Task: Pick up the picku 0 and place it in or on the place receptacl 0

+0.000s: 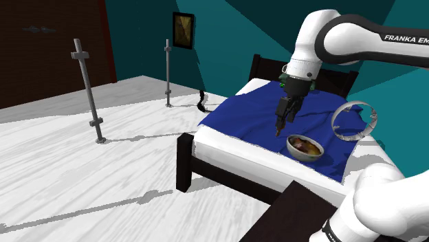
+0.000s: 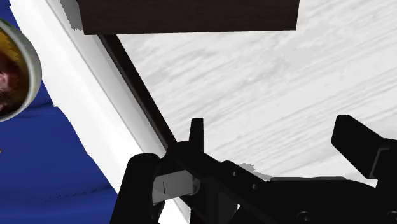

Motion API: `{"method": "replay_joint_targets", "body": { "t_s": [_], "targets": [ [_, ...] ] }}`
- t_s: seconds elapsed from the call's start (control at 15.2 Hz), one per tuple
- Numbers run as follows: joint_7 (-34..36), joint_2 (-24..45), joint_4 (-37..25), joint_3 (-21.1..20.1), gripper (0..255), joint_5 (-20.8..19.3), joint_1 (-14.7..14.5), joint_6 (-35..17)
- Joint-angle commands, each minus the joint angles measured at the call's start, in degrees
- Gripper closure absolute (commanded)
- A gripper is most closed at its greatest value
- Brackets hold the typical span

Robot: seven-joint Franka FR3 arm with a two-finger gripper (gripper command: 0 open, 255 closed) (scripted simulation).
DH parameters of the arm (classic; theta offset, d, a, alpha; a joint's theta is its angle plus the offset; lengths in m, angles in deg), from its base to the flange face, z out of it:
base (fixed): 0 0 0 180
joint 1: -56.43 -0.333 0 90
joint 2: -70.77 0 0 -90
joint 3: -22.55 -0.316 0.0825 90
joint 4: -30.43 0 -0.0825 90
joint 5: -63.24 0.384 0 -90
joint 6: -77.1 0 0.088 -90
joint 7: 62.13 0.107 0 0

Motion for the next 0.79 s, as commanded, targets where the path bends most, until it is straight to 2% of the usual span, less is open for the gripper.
{"method": "replay_joint_targets", "body": {
  "t_s": [0.0, 0.73],
  "targets": [
    [0.0, 0.0, 0.0, 0.0, 0, 0.0, 0.0, 0.0],
    [-6.2, 16.3, -5.7, 8.3, 0, -6.2, 5.7, -7.6]
  ]
}}
